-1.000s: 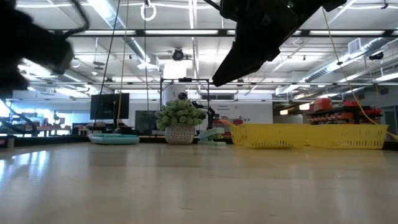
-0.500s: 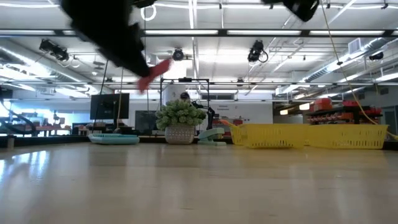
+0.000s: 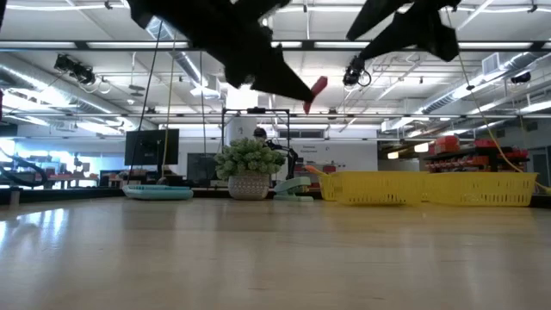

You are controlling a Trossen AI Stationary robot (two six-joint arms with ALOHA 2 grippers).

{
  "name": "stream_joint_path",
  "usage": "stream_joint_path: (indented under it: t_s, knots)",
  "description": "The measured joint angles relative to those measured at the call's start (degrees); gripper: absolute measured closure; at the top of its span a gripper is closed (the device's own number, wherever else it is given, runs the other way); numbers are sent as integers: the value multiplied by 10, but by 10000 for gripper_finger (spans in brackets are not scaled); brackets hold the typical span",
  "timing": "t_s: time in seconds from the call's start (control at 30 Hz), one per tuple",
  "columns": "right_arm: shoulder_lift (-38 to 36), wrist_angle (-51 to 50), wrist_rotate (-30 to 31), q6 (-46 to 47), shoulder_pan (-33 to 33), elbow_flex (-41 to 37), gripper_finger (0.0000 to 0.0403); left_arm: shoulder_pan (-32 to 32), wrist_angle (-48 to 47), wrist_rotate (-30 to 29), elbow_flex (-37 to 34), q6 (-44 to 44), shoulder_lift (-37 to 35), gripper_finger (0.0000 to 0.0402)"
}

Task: Sort crayons/erasers/pens/pencils in bins
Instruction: Put the pink eraser into the bottom right yellow bin

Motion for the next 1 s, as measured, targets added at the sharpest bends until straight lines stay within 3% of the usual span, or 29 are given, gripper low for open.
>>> stream_joint_path:
  t_s: [0.17,0.4,0.7,1.0]
  knots:
    - [0,3,-13,-1,-56,0,254,29,-5,3,0,5,1,333]
    - [0,5,-4,-10,-103,0,251,46,26,60,0,49,1,331]
    - [0,6,-3,23,-98,0,236,62,39,70,0,101,1,328]
    - [37,13,-14,22,-115,0,195,79,57,83,0,123,0,323]
